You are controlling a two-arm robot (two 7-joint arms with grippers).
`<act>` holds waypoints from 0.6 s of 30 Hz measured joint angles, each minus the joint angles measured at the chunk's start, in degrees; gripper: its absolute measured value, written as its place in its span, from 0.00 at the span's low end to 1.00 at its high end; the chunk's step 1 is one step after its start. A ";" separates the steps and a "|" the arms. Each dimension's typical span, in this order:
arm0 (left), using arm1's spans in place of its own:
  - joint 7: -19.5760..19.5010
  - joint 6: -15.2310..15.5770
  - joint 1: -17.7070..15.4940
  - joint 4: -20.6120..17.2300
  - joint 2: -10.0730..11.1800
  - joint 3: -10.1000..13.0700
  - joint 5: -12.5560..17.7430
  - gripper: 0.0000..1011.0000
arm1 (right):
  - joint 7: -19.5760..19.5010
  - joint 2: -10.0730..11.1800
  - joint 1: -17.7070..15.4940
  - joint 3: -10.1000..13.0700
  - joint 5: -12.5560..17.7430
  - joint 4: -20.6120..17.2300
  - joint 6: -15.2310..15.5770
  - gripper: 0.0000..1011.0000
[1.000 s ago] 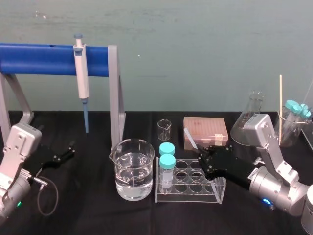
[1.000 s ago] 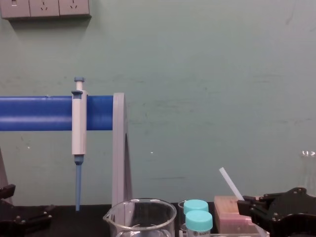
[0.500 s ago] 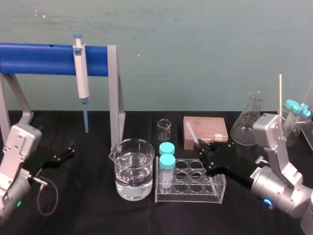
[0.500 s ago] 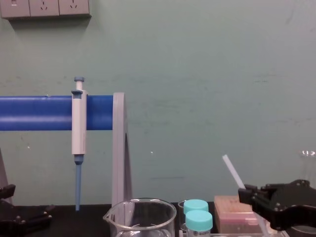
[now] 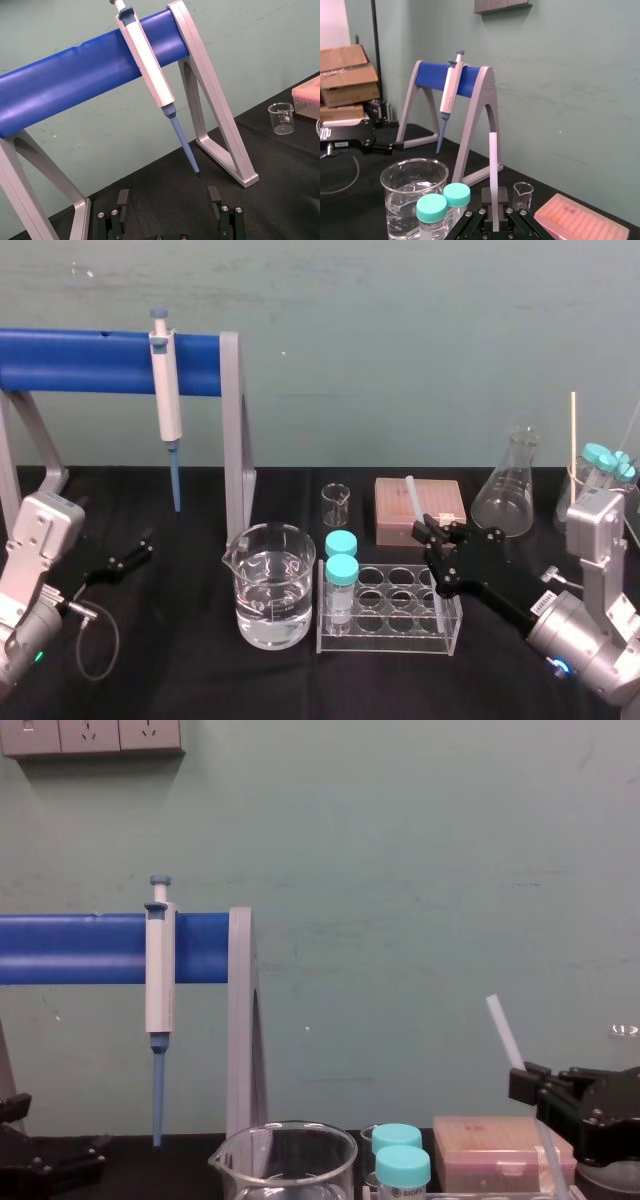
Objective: Pick up the stirring rod with one hand, then place it down.
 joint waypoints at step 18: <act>0.00 0.00 0.00 0.00 0.00 0.00 0.00 0.99 | 0.21 -1.69 -2.63 4.31 1.02 -3.58 -5.33 0.06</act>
